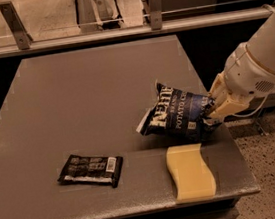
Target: Move blue chip bag near sponge
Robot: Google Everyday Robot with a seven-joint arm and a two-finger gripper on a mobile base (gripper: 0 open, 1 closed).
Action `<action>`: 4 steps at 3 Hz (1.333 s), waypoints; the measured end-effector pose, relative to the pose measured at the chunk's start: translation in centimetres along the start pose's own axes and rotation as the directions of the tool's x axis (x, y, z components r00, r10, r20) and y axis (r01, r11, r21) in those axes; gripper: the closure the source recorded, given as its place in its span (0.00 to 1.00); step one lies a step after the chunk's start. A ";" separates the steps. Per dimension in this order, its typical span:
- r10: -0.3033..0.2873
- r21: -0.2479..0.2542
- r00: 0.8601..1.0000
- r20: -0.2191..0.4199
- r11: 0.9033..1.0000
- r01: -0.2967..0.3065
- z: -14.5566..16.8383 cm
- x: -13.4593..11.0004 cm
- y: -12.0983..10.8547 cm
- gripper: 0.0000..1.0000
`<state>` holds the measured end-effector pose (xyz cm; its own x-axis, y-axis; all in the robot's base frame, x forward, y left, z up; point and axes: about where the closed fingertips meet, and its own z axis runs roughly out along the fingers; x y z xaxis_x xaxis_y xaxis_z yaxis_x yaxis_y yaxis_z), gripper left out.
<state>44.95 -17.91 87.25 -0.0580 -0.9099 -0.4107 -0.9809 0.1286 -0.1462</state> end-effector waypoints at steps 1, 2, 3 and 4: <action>-0.002 -0.001 1.000 0.000 1.000 0.002 0.1 -0.1 0.0 0.13; -0.005 -0.002 1.000 -0.001 1.000 0.005 0.1 -0.2 0.1 0.00; -0.005 0.009 1.000 0.002 1.000 0.005 -0.1 -0.1 0.0 0.00; -0.002 0.065 1.000 0.031 0.998 0.000 -2.0 1.4 -0.5 0.00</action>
Offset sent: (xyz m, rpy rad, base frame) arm -0.0002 0.0011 0.0000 -0.0007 -0.0002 0.0022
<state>44.99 -20.03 88.57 -0.0506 -0.8973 -0.4384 -0.9667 0.1543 -0.2044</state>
